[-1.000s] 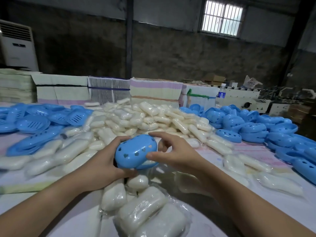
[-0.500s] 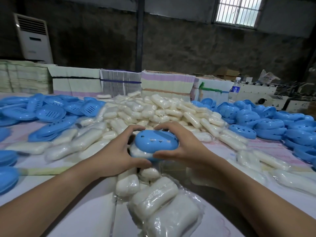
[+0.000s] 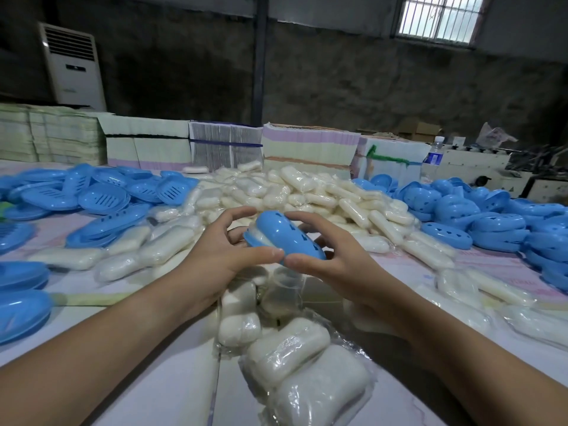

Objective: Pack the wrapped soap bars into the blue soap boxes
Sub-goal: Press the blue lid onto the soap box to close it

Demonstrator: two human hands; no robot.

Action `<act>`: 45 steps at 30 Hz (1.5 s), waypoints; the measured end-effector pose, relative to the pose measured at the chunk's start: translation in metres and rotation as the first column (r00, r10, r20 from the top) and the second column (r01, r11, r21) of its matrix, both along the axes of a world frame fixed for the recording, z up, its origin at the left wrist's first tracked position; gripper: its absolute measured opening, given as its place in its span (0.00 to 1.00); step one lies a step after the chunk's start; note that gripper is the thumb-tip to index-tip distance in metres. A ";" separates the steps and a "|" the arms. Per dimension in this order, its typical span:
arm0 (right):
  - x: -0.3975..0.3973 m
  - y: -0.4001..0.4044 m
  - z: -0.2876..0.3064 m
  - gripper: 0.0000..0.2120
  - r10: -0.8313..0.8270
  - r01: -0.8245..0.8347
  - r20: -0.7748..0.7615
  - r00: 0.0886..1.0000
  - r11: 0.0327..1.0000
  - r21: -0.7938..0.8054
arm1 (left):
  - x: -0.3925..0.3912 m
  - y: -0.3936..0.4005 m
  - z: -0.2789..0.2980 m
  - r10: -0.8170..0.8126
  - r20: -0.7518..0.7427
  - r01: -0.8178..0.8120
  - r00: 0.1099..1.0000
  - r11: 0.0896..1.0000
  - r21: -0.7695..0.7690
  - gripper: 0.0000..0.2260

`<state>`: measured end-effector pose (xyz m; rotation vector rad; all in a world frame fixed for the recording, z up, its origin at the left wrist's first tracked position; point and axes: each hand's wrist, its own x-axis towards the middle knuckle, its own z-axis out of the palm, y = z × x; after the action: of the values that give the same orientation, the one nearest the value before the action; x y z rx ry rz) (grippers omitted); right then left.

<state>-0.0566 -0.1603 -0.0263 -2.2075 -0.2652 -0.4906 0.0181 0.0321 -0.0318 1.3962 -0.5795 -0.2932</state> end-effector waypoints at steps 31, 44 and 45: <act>-0.005 -0.001 0.013 0.25 0.077 -0.046 -0.135 0.988 0.974 0.223 | -0.010 -0.011 0.004 -0.244 -0.151 0.221 0.958 0.963 -0.154 0.20; 0.002 0.008 -0.004 0.23 -0.018 0.022 -0.019 1.000 0.981 0.195 | -0.009 -0.008 0.006 -0.260 -0.183 0.227 0.948 0.957 -0.182 0.16; 0.002 0.008 -0.004 0.23 -0.011 0.016 -0.030 0.999 0.979 0.203 | -0.009 -0.007 0.006 -0.257 -0.181 0.225 0.949 0.958 -0.179 0.16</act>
<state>-0.0542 -0.1520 -0.0300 -2.0170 -0.1765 -0.4716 0.0094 0.0247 -0.0260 1.1276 -0.5914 -0.5692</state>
